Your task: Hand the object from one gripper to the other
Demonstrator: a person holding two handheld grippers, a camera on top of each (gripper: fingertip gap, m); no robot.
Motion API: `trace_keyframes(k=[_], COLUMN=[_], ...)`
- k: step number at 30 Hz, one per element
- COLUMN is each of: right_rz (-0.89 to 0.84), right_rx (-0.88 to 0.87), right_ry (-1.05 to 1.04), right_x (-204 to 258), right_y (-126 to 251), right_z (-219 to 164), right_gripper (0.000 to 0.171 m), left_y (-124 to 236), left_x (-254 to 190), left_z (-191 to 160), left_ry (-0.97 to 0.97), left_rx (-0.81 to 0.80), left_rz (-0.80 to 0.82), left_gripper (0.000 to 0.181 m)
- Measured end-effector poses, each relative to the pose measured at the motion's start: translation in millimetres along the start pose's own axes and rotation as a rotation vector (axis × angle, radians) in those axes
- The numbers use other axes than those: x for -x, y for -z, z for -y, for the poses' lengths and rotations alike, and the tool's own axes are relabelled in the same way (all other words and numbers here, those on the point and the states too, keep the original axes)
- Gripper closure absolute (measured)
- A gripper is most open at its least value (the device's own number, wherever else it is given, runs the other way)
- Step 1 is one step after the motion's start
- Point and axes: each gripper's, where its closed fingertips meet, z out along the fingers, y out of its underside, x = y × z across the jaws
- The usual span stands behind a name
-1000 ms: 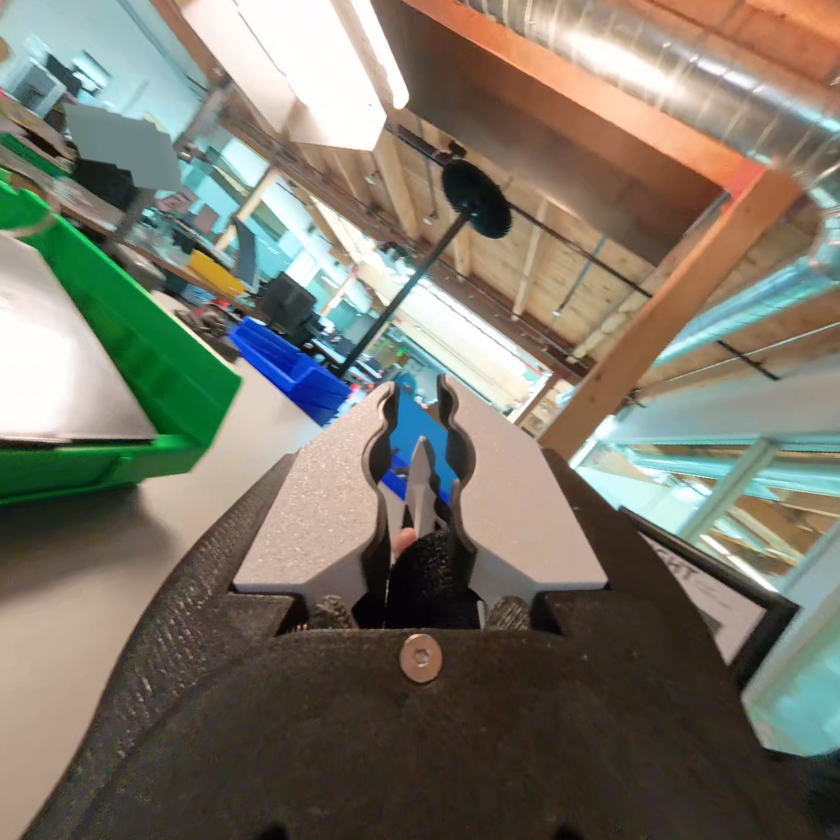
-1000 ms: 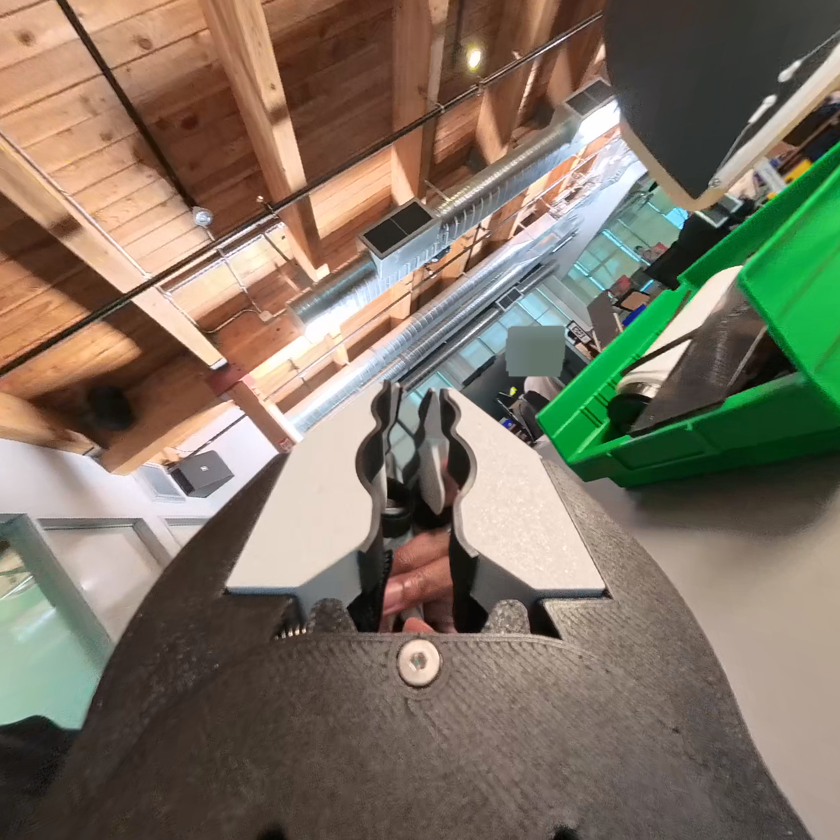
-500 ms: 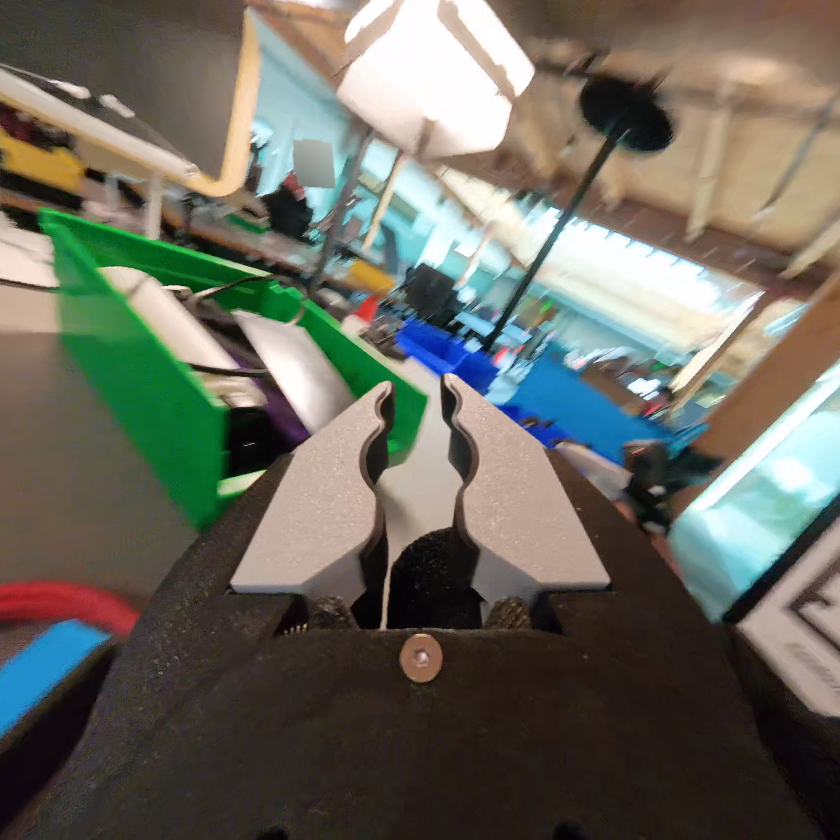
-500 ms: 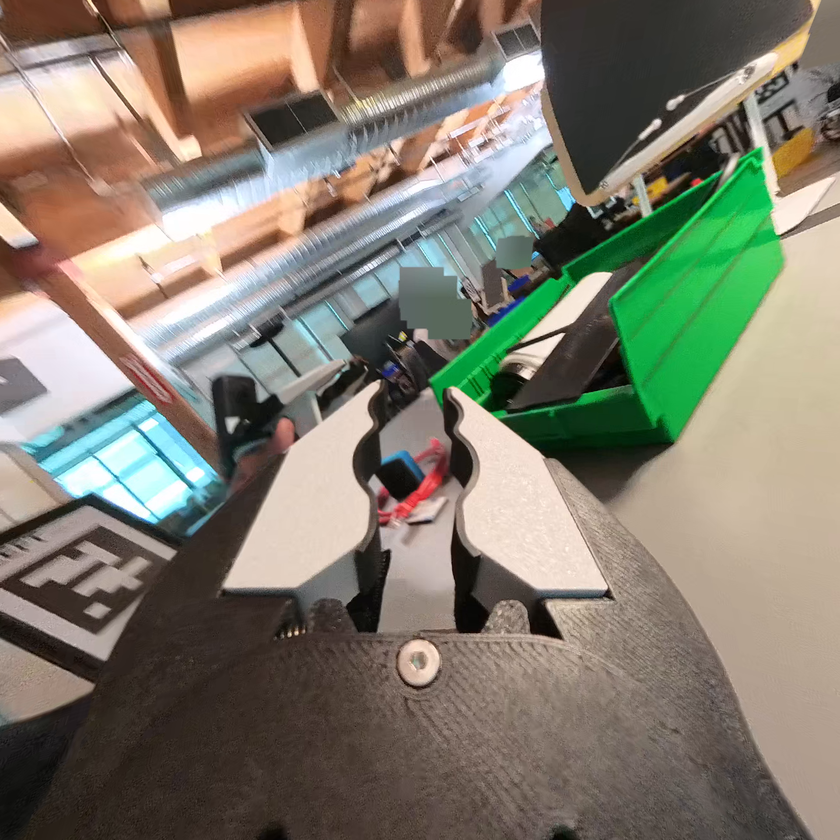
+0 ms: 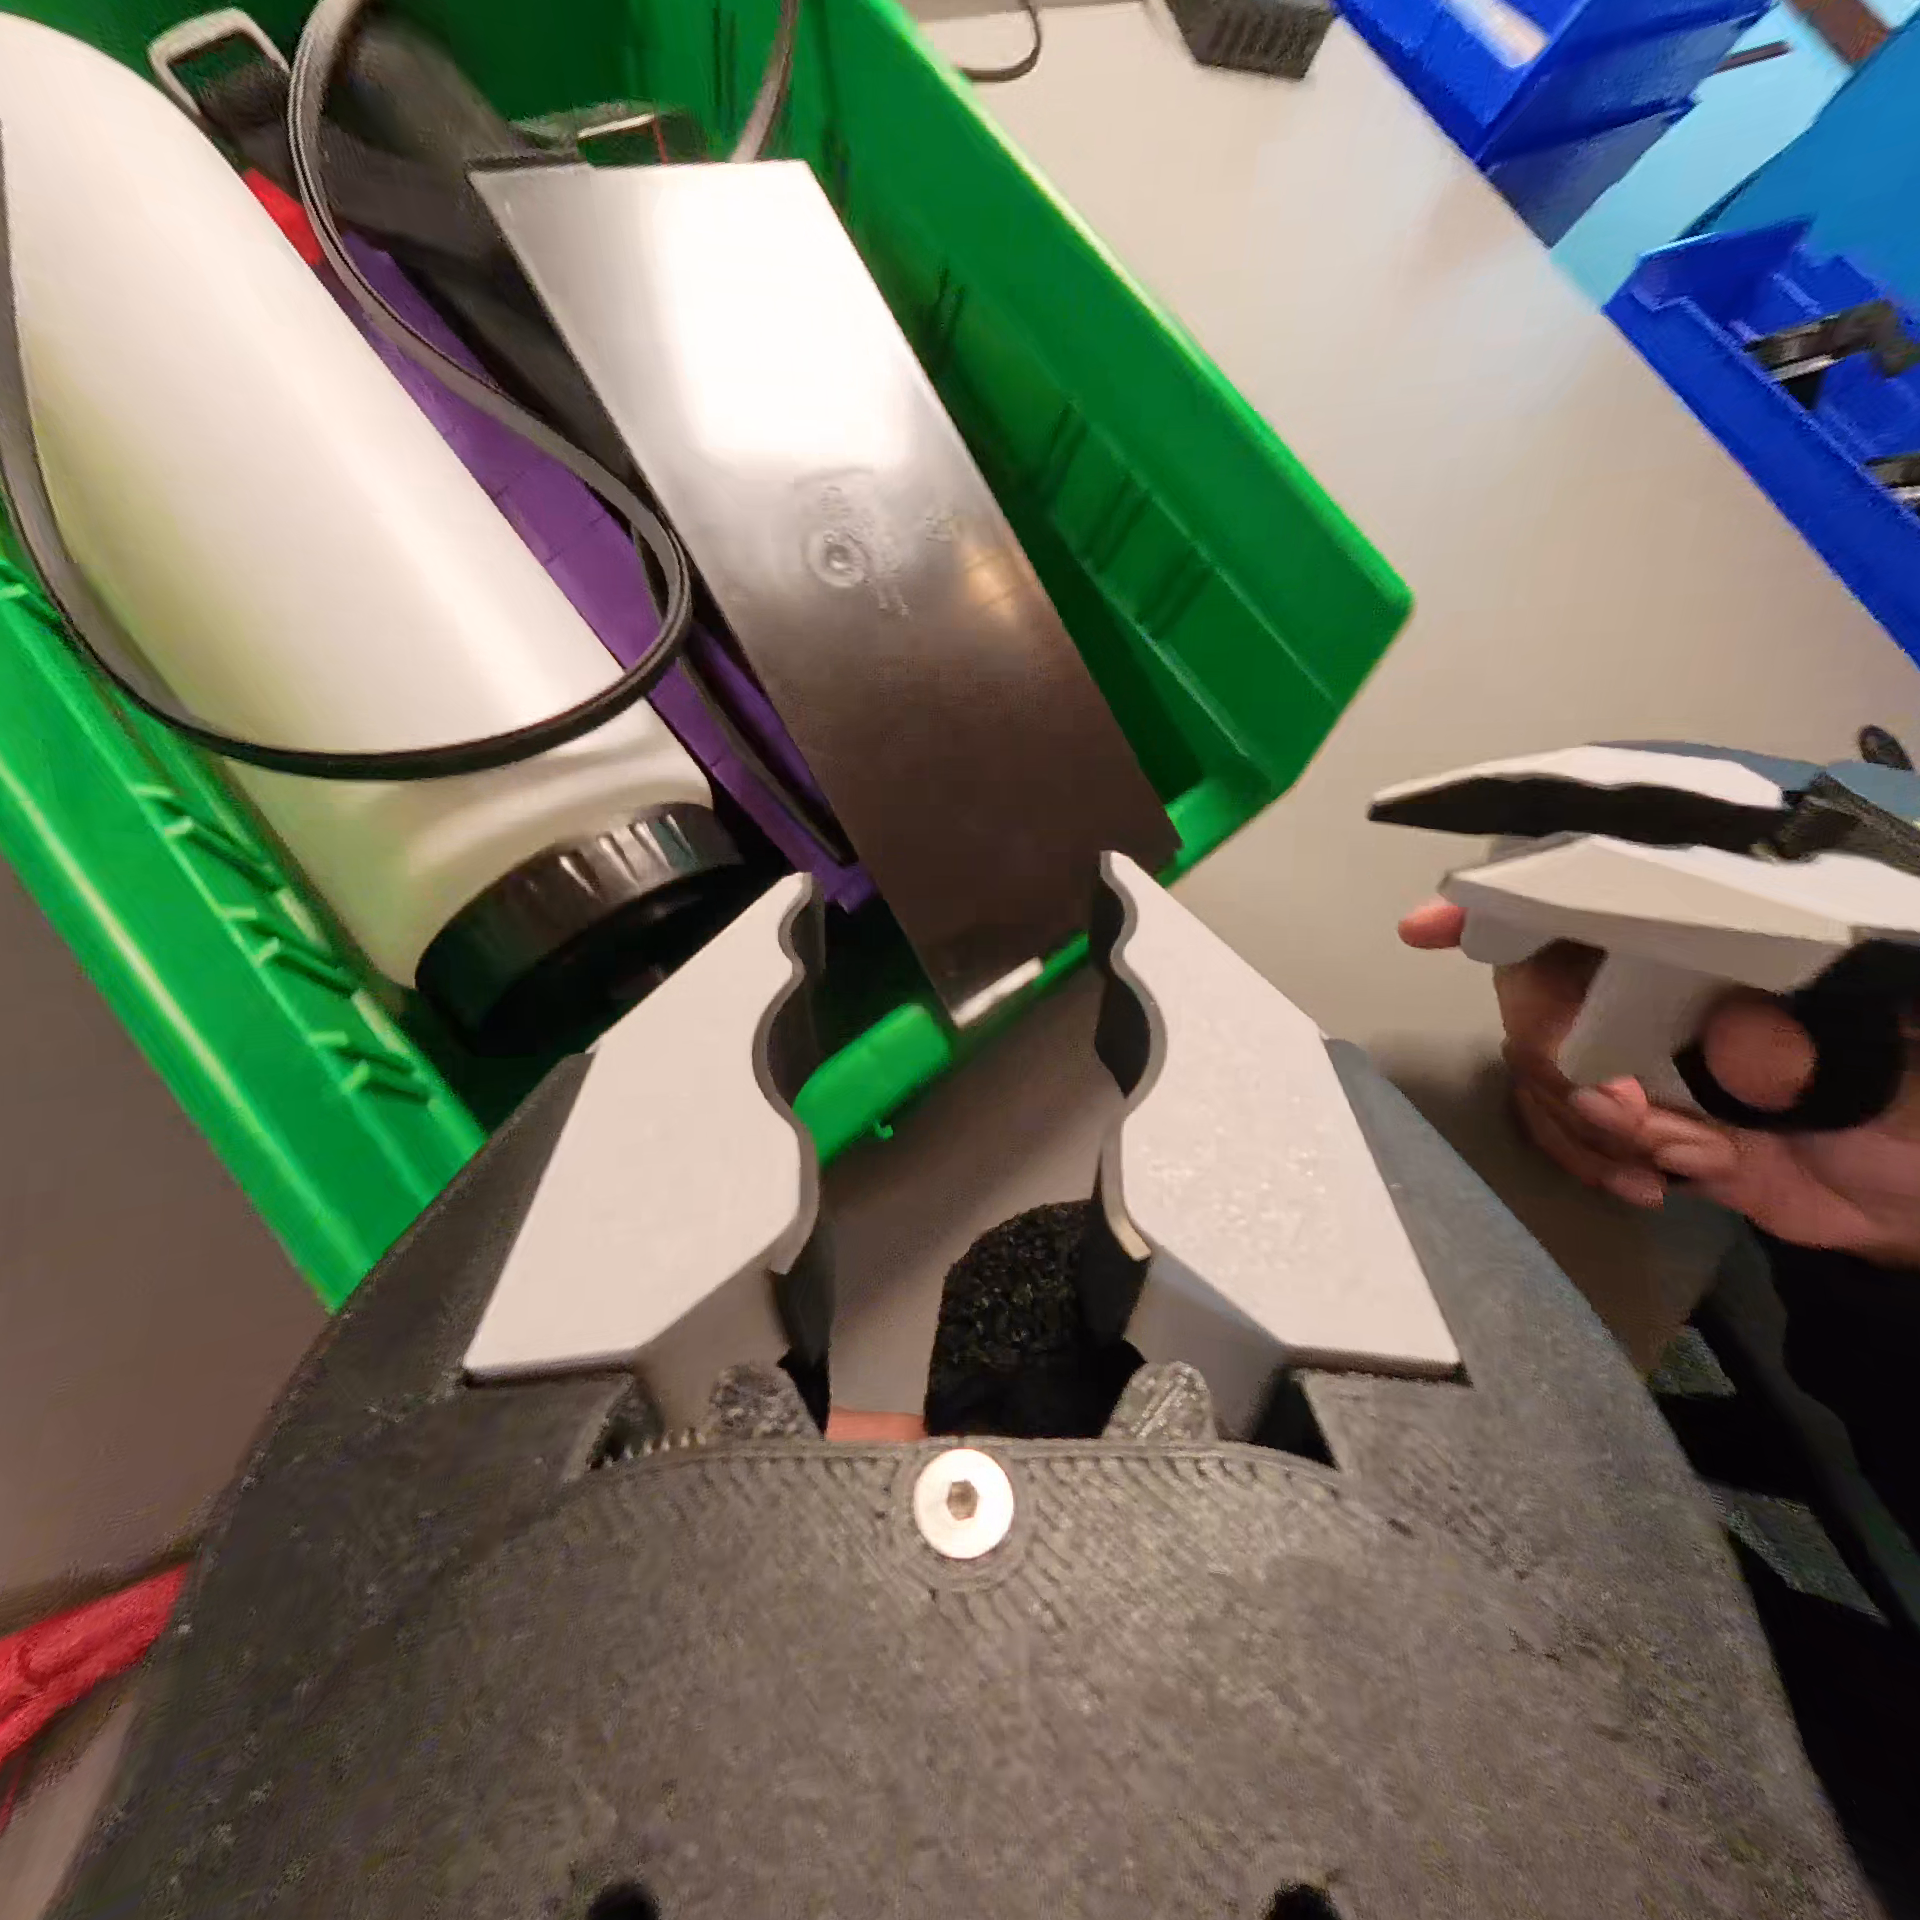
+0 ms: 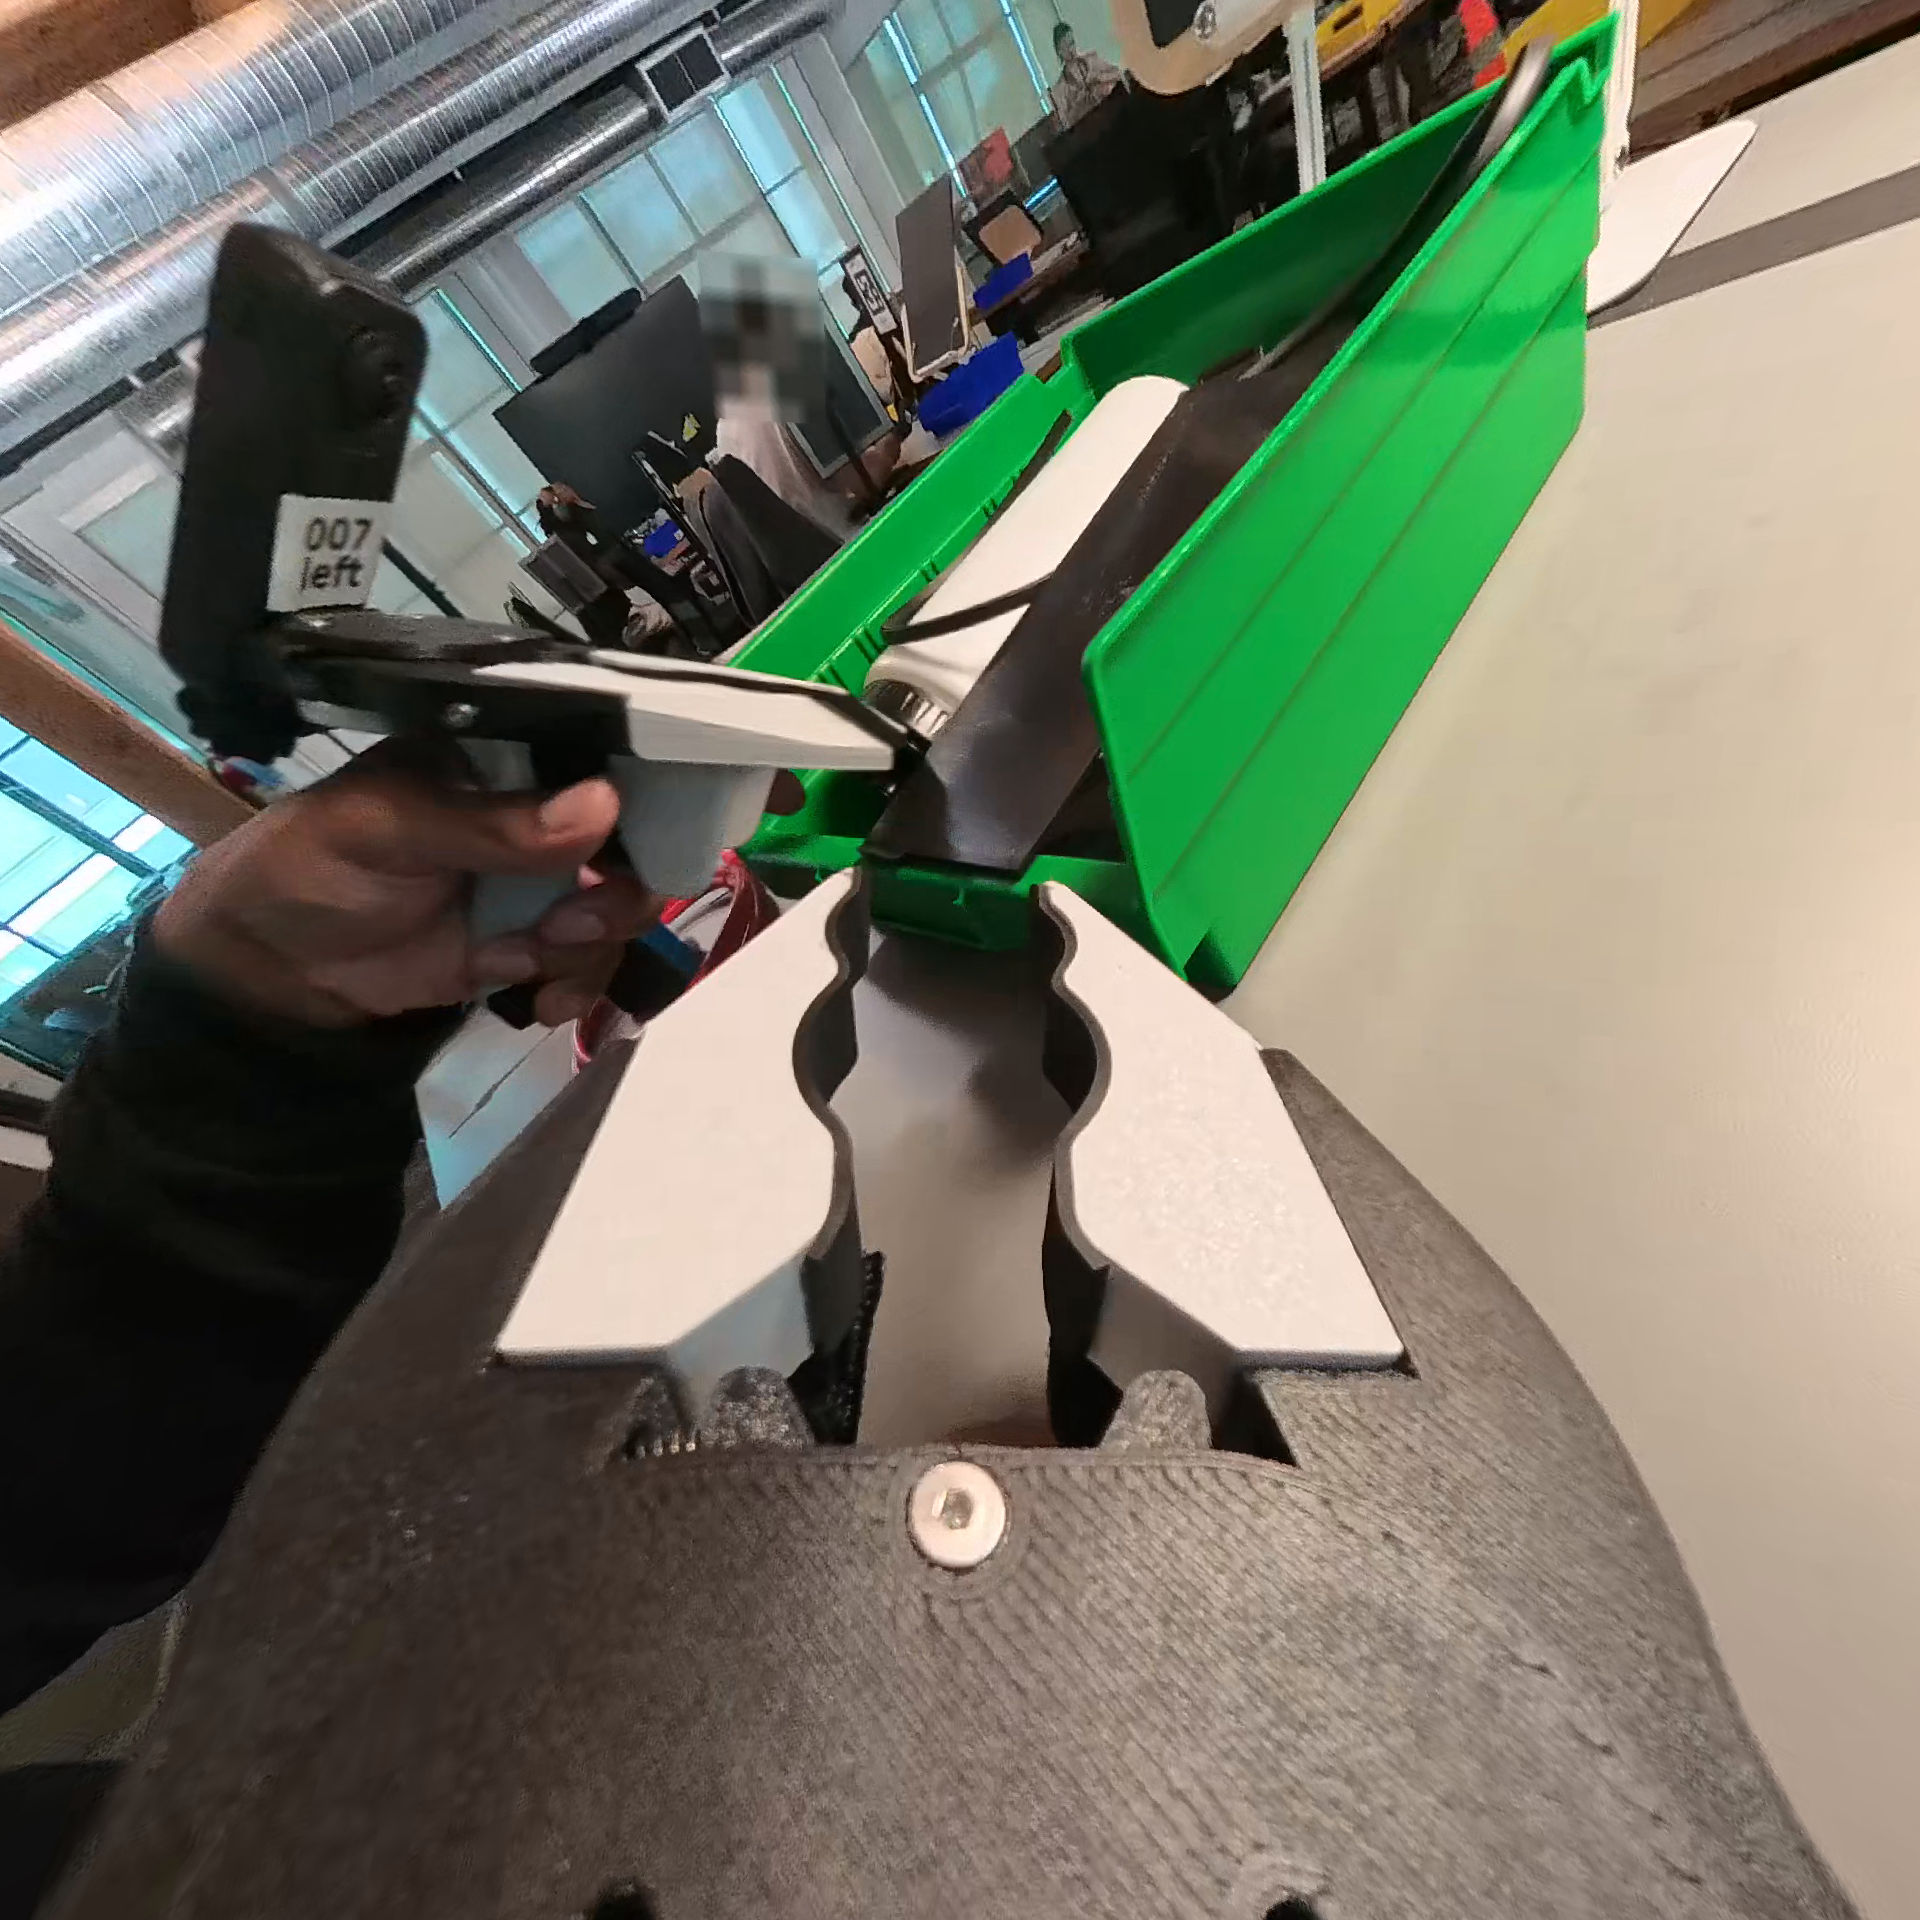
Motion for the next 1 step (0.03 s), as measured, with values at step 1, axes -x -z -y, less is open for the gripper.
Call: trace_keyframes(k=[1], right_rz=[0.003], right_rx=[0.005], right_ry=[-0.012], right_x=[-1.1], right_y=[-0.8], right_z=[-0.3], right_gripper=[0.139], left_y=[-6.3], left_x=[4.1], left_z=[2.0], left_ry=[0.017], left_rx=[0.015], left_rz=[0.012], left_gripper=[0.129])
